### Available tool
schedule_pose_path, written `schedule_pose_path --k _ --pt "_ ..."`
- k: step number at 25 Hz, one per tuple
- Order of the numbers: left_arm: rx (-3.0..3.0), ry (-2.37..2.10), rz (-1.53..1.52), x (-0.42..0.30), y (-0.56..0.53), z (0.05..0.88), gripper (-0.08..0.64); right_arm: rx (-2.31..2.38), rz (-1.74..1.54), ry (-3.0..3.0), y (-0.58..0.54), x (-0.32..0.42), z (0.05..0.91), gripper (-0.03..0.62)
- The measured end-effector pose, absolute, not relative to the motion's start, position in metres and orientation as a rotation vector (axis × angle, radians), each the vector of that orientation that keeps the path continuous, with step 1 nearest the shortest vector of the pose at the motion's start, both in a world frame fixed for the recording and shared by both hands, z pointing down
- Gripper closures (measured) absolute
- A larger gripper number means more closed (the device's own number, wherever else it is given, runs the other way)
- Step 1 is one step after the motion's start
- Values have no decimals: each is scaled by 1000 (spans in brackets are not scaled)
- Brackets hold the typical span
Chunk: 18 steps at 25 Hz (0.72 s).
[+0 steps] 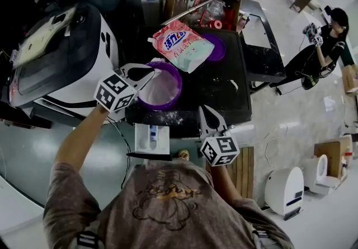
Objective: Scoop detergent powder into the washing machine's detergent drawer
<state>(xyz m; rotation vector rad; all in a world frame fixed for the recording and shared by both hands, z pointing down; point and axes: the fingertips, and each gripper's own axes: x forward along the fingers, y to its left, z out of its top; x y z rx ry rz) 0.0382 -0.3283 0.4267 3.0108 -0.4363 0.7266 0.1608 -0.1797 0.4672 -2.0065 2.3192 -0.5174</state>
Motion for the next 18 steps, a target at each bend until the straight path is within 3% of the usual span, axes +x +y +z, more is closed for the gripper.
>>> schedule_pose_path --k 18 --pt "3023 -350 957 47 -326 441 537 -2019 -535 2305 -180 172 472 591"
